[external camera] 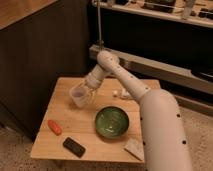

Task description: Pick up the ceramic cup

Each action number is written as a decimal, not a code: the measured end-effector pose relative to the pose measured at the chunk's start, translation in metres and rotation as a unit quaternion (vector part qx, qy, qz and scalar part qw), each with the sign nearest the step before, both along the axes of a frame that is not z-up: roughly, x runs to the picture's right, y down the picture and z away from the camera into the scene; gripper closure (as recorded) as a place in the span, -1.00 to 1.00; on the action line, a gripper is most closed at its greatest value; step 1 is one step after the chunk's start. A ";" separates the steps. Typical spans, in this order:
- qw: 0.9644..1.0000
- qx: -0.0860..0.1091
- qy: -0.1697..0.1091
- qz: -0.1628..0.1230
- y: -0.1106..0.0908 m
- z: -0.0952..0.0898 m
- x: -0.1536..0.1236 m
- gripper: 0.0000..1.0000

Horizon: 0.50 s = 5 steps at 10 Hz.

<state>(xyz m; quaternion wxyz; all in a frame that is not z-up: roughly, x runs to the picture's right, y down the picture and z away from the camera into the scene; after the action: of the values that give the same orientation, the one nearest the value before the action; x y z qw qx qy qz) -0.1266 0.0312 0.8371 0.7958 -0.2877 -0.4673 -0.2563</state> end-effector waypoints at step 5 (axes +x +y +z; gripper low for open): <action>1.000 0.003 0.007 0.014 0.006 0.002 0.000 -0.07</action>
<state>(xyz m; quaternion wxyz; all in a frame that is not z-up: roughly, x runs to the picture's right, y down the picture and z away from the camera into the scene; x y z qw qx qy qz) -0.1268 0.0370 0.8392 0.8036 -0.2805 -0.4643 -0.2448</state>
